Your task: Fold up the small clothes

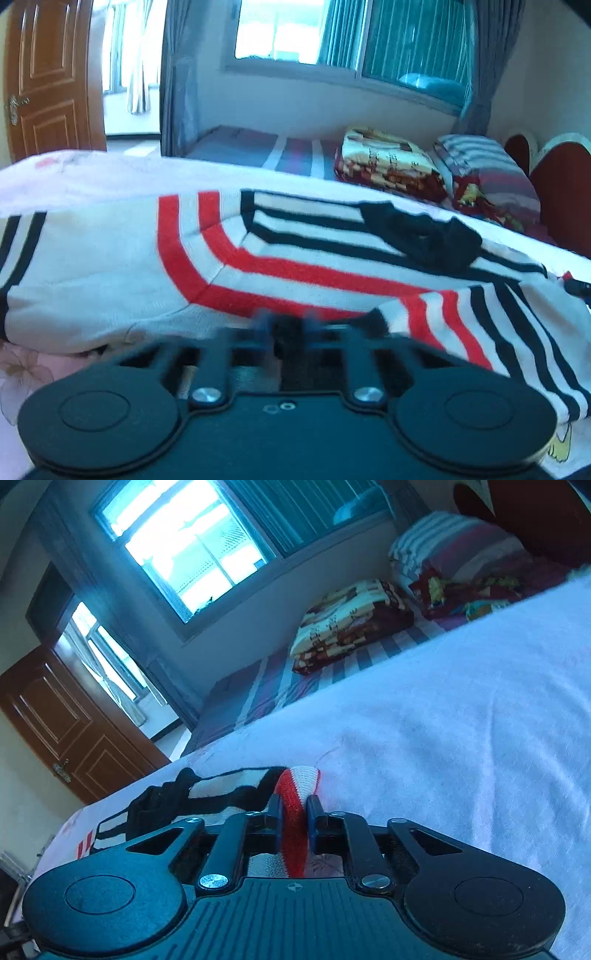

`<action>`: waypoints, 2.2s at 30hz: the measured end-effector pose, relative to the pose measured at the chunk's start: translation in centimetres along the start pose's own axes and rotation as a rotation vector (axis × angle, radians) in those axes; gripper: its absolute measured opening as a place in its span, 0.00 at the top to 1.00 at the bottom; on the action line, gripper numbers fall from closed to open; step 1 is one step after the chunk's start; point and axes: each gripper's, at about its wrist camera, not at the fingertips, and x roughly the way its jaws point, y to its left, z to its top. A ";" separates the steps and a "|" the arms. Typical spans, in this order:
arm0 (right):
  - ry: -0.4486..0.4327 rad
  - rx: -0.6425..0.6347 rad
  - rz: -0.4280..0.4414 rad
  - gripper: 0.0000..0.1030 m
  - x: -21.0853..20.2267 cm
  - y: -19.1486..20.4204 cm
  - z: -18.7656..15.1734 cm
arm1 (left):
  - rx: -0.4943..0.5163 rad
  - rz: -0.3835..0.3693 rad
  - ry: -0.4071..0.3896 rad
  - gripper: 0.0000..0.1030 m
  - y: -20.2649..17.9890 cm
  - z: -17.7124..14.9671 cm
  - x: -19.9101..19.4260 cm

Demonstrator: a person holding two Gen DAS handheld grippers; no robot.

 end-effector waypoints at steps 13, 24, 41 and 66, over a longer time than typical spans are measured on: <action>-0.018 -0.185 -0.176 0.87 -1.0 3.0 -1.5 | 0.068 0.156 -0.046 0.33 -1.0 0.1 -1.1; 0.094 -0.334 -0.179 0.90 -3.7 7.7 -7.2 | 0.265 -0.108 -0.036 0.38 -8.9 -2.1 -1.9; 0.092 -0.349 -0.312 0.88 -5.2 10.5 -10.6 | 0.245 -0.180 0.064 0.28 -6.8 -2.5 -1.8; 0.073 -0.231 -0.202 0.88 1.2 30.8 -15.9 | -0.736 -0.079 -0.105 0.41 37.8 -3.3 -9.6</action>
